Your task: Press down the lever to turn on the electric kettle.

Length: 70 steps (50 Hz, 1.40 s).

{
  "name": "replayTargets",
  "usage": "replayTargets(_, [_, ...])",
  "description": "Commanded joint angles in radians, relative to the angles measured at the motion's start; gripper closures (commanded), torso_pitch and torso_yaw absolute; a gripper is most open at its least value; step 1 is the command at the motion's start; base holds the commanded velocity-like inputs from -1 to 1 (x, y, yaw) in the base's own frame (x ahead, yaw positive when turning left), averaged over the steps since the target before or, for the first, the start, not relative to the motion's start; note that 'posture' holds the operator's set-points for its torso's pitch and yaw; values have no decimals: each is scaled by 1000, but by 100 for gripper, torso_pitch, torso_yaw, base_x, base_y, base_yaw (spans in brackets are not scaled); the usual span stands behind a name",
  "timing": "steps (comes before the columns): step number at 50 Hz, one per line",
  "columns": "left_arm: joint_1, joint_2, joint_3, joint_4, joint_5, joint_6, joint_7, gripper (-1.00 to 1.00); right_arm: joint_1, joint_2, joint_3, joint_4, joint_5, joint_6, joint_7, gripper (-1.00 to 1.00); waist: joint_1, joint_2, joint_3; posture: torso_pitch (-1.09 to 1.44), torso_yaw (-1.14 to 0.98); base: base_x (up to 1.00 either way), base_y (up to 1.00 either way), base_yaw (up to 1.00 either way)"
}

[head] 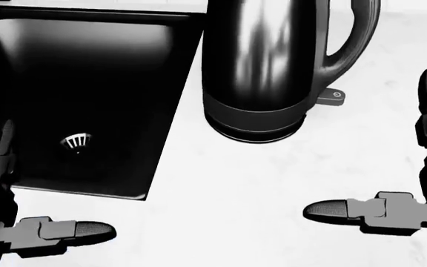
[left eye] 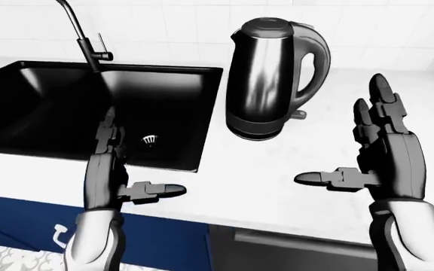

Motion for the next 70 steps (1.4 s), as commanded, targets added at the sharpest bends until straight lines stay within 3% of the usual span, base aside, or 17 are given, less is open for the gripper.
replayTargets(1, [-28,3,-10,-52,-2,-27,0,-100,-19,-14,-27,-42,1,-30,-6,-100,0,1,-18,0,0,32,0,0])
replayTargets(3, [-29,2,-12,-49,-1,-29,0,-100,-13,-12,-26,-33,0,-43,-12,-100,4,-13,-22,0,0,32,0,0])
replayTargets(5, [-29,2,-14,-50,0,-28,0,-100,-12,-11,-24,-21,-1,-55,-17,-100,5,-33,-7,0,0,12,0,0])
replayTargets(6, [-31,3,-14,-52,0,-25,0,-100,-12,-12,-24,-20,-1,-55,-17,-100,1,-39,-29,0,0,0,0,0])
replayTargets(9, [-31,2,-15,-49,0,-28,0,-100,-17,-18,-34,-17,1,-54,-15,-100,16,-102,-37,0,0,0,0,0])
replayTargets(10, [-31,2,-15,-49,1,-27,0,-100,-17,-19,-35,-16,0,-54,-16,-100,18,-86,-31,0,0,0,0,0])
replayTargets(15, [-31,3,-14,-51,0,-26,0,-100,-18,-22,-40,-22,1,-48,-16,-100,14,-85,-37,0,0,0,0,0])
replayTargets(21, [-29,2,-15,-52,1,-27,0,-100,-19,-29,-61,-22,9,-49,-11,-100,9,-67,-53,0,0,0,0,0])
replayTargets(30, [-27,0,-18,-54,4,-27,0,-100,-125,-119,-139,-10,33,51,19,-100,6,-77,-33,0,0,0,0,0])
replayTargets(37, [-29,0,-20,-51,5,-28,0,-100,-209,-186,-162,40,47,105,22,-100,10,-85,-24,0,0,0,0,0])
replayTargets(53, [-33,0,-23,-53,7,-22,1,-100,-353,-312,-171,182,56,175,31,-100,12,-91,-24,0,0,0,0,0])
replayTargets(70, [-49,3,-24,-68,5,2,3,-100,-520,-395,-103,335,-31,234,73,-100,-2,-71,-30,0,0,0,0,0])
